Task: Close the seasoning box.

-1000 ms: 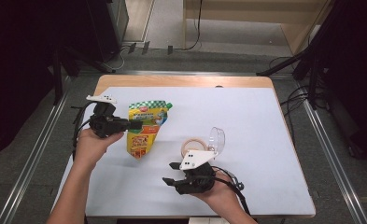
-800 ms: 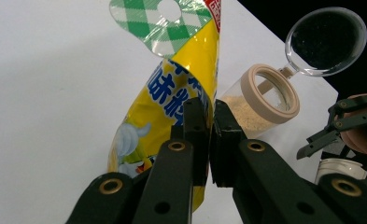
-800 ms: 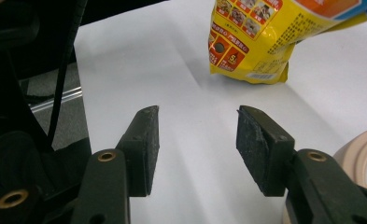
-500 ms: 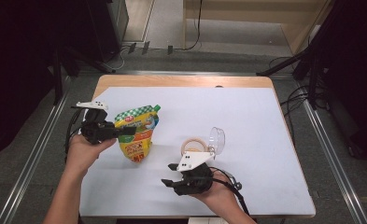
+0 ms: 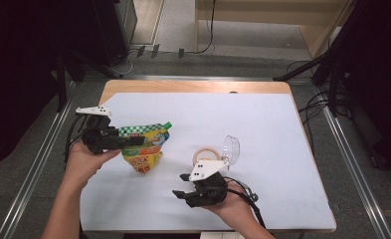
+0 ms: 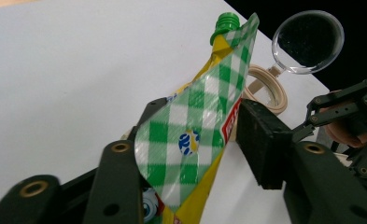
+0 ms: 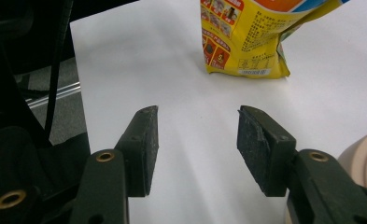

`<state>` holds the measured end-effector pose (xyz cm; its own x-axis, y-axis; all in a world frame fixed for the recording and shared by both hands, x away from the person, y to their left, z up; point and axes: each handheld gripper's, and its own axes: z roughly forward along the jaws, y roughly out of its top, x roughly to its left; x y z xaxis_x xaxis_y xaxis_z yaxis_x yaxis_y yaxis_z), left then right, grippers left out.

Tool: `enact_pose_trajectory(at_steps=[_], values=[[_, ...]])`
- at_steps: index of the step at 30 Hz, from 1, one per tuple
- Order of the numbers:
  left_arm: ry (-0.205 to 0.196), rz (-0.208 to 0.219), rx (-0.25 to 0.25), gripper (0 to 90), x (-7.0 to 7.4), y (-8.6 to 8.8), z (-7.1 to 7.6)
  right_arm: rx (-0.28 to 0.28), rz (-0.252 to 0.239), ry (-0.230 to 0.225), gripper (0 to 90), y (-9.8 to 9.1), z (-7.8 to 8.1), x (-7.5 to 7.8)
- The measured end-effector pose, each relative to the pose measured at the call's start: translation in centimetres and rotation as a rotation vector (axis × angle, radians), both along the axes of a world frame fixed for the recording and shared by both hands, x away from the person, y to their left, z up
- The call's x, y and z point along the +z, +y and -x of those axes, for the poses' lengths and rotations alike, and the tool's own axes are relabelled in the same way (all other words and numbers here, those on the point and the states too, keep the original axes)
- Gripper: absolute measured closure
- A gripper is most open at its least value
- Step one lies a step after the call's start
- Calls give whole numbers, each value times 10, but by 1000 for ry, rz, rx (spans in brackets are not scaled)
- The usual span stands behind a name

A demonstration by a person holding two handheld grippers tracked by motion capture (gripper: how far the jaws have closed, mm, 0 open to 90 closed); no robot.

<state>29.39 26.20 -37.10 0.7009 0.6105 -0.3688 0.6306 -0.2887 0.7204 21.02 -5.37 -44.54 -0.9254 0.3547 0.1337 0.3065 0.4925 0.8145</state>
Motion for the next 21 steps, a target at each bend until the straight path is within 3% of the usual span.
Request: enact_pose_trajectory(at_steps=[6,21], values=[[-8,-5,23,505,5,6,1,-3,2,-2,497,-1,-1,0],[4,-23,28,454,12,8,0,-9,18,17,498,-1,-2,1]])
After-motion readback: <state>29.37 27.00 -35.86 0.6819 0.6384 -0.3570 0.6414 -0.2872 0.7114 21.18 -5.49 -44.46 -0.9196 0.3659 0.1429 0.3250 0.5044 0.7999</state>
